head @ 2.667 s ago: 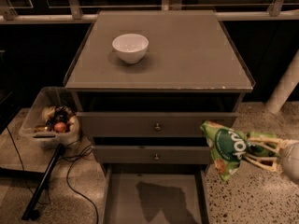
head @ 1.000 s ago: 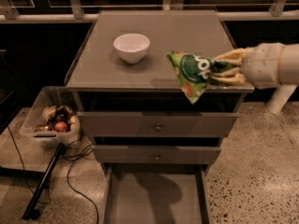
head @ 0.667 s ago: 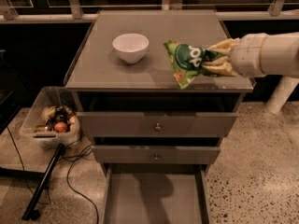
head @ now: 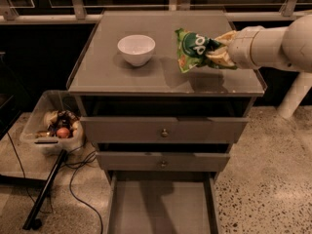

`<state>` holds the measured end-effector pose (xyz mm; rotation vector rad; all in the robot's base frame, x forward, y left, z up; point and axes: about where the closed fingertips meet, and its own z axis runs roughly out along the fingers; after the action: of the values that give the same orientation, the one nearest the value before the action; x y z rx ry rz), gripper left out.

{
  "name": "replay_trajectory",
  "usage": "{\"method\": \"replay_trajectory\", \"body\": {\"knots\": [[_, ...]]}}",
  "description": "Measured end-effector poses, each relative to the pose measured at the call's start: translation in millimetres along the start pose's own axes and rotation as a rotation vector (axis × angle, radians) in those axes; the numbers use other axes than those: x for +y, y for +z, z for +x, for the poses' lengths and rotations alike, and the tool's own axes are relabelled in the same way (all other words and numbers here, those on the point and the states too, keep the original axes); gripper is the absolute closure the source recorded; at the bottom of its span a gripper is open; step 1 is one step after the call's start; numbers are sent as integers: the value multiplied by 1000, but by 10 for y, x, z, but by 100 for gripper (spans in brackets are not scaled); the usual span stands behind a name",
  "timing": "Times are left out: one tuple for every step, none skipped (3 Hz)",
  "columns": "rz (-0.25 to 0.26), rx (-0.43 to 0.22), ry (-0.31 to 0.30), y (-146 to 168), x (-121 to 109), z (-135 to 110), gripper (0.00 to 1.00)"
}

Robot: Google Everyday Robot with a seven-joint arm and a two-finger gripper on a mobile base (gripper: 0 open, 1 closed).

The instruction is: Pick green rice chip bag from bottom drawer and place on counter

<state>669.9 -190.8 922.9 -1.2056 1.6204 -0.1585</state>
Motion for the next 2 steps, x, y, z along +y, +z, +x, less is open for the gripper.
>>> {"method": "replay_trajectory", "body": {"knots": [[38, 25, 24, 196, -271, 53, 100], [45, 52, 49, 371, -463, 160, 100]]}}
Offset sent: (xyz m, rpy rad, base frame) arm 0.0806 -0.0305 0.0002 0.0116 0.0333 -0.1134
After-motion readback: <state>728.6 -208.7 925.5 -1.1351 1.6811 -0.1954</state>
